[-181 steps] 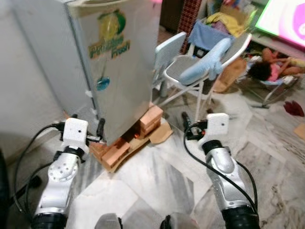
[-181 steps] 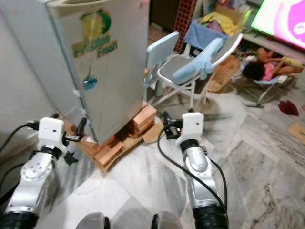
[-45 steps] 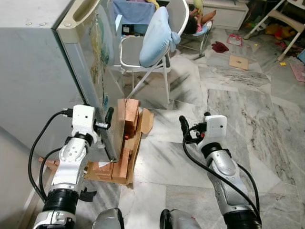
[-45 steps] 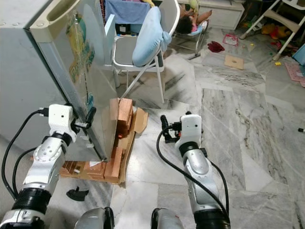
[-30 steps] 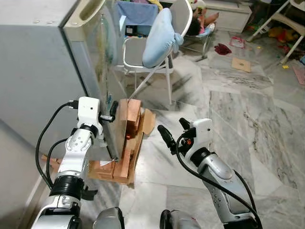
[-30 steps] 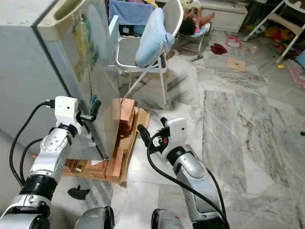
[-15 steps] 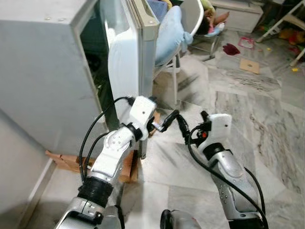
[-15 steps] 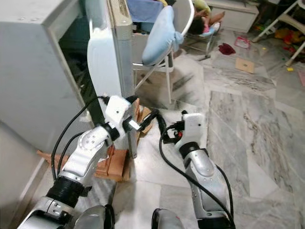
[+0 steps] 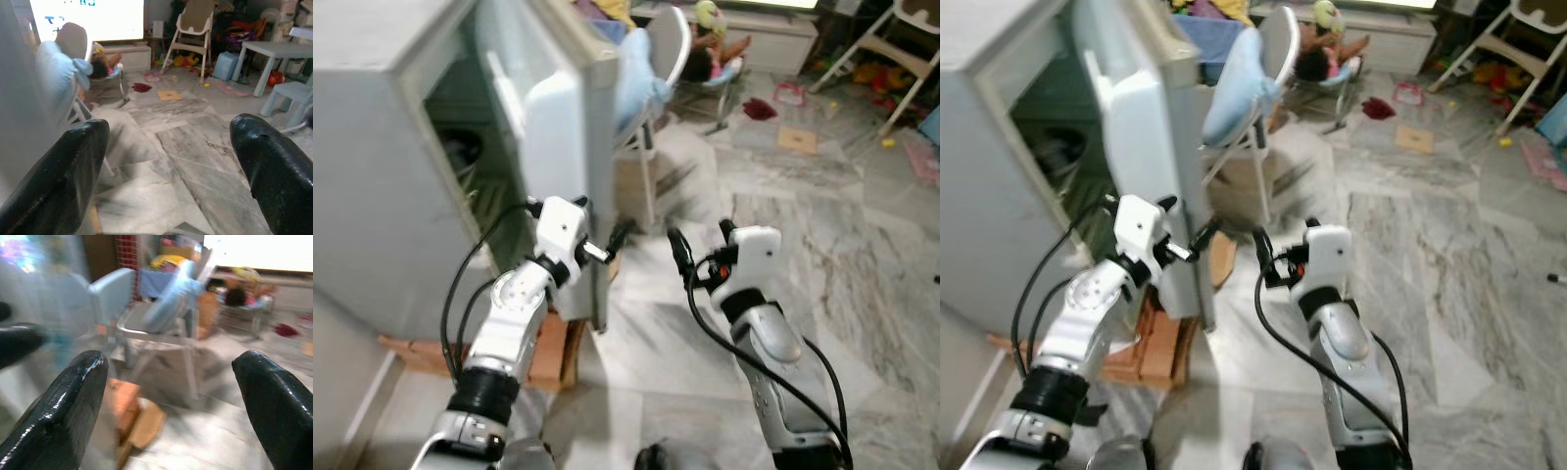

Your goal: Restocking fridge

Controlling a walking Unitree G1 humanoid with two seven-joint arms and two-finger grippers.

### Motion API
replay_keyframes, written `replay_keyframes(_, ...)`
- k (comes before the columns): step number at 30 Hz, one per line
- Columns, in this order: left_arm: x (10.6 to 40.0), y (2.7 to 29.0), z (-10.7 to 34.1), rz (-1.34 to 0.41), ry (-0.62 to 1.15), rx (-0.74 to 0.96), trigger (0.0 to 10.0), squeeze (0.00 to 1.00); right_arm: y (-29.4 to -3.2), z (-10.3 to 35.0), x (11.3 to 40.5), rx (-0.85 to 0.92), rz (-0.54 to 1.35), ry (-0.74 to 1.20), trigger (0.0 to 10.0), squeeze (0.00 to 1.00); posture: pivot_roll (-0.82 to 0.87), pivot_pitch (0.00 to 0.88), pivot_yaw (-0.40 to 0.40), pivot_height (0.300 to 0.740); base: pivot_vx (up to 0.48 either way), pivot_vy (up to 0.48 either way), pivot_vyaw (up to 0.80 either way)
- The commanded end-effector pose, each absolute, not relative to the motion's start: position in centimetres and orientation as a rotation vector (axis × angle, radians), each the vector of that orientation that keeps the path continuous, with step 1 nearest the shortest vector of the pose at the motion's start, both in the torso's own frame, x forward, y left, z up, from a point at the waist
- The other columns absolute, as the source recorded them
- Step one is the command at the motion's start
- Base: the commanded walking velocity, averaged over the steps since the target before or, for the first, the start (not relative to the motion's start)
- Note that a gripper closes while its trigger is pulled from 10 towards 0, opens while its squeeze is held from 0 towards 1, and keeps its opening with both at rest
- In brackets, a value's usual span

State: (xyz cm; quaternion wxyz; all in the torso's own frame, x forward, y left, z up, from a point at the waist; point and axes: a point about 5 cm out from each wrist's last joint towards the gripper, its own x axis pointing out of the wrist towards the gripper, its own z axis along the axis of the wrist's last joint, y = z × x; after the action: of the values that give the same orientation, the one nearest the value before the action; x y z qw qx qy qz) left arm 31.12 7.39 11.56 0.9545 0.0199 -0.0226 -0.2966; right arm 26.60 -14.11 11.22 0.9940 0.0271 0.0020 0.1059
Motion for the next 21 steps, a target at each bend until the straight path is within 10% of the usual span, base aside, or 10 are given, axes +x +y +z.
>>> replay_keyframes(1, 31.8, 8.6, 11.6, -0.52, -0.046, 0.102, 10.0, 0.0, -13.7, 11.6, 26.8, 0.06, 0.211, -0.017, 10.0, 0.0, -0.01, 0.092, -0.052, 0.74, 0.0, 0.0, 0.0)
replay_keyframes(21, 28.4, 13.3, 9.8, -0.47, -0.002, 0.059, 10.0, 0.0, -14.0, 10.7, 27.0, 0.024, 0.211, -0.009, 10.0, 0.0, 0.0, 0.082, -0.054, 0.74, 0.0, 0.0, 0.0)
